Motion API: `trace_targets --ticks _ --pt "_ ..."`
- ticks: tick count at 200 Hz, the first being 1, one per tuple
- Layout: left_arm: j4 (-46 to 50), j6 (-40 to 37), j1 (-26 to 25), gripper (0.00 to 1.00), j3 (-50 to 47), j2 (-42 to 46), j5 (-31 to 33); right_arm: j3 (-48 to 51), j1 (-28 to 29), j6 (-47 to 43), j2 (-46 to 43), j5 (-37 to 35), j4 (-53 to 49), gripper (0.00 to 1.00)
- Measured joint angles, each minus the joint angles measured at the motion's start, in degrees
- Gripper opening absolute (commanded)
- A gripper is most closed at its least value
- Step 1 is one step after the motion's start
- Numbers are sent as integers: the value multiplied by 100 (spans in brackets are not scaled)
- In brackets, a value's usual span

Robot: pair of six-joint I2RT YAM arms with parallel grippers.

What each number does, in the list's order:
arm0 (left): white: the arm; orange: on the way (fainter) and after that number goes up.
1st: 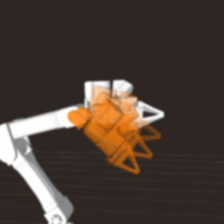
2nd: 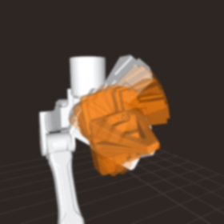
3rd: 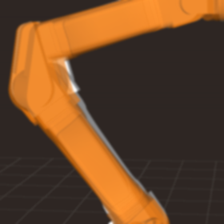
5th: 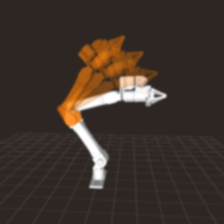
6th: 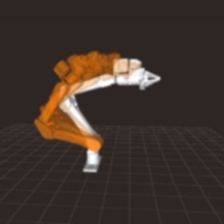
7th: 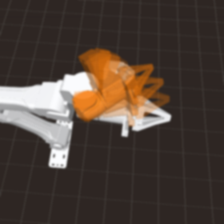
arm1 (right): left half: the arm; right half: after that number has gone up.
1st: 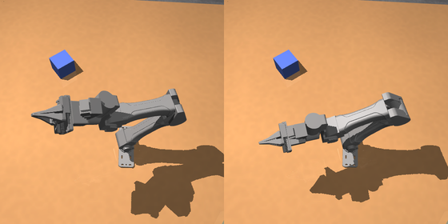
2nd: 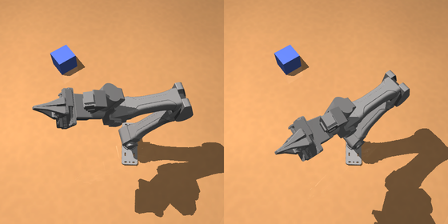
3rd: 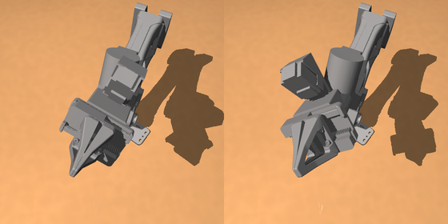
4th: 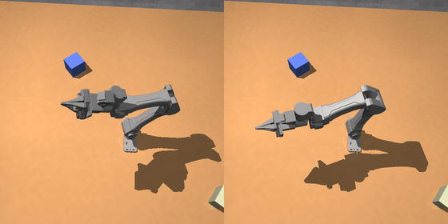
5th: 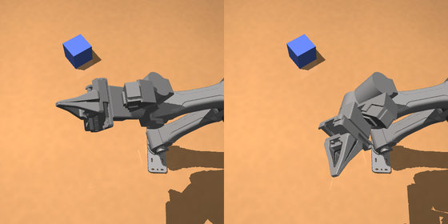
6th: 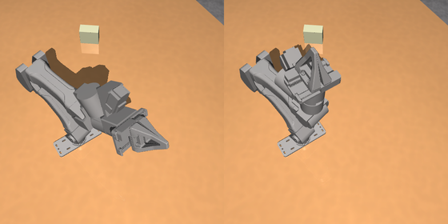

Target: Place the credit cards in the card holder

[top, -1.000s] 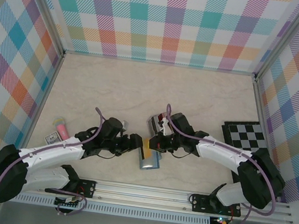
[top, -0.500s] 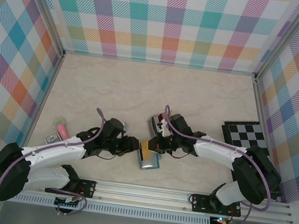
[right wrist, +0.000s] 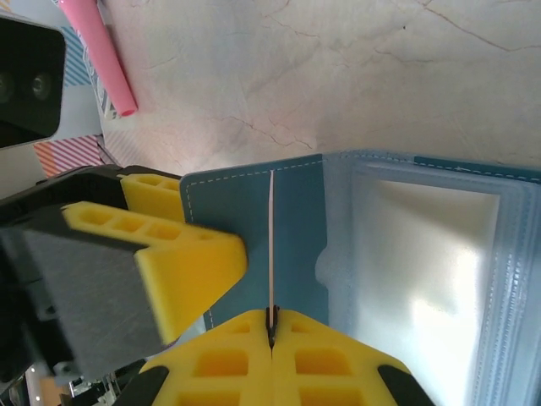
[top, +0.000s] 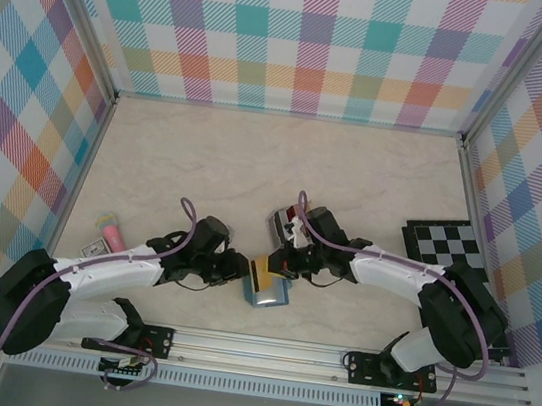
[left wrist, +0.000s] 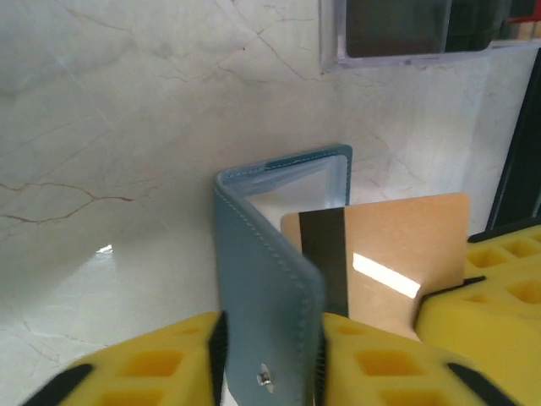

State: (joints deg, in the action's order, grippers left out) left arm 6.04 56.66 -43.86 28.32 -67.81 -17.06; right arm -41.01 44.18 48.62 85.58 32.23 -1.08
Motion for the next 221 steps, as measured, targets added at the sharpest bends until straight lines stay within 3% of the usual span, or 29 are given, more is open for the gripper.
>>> trace_targets --ticks 34,97,137,221 --pt "87 -79 0 0 -4 7 59 -48 -28 -258 -116 -603 -721 1" --pt "-662 -96 0 0 -61 -636 -9 -24 -306 -732 -848 -1674 -1766 2" --pt "-942 -210 0 0 170 -1182 -103 151 -616 -903 -1115 -1832 -1991 2" --pt "-879 -470 0 0 278 -1196 -109 192 -741 -1370 -1176 -1810 -2214 2"
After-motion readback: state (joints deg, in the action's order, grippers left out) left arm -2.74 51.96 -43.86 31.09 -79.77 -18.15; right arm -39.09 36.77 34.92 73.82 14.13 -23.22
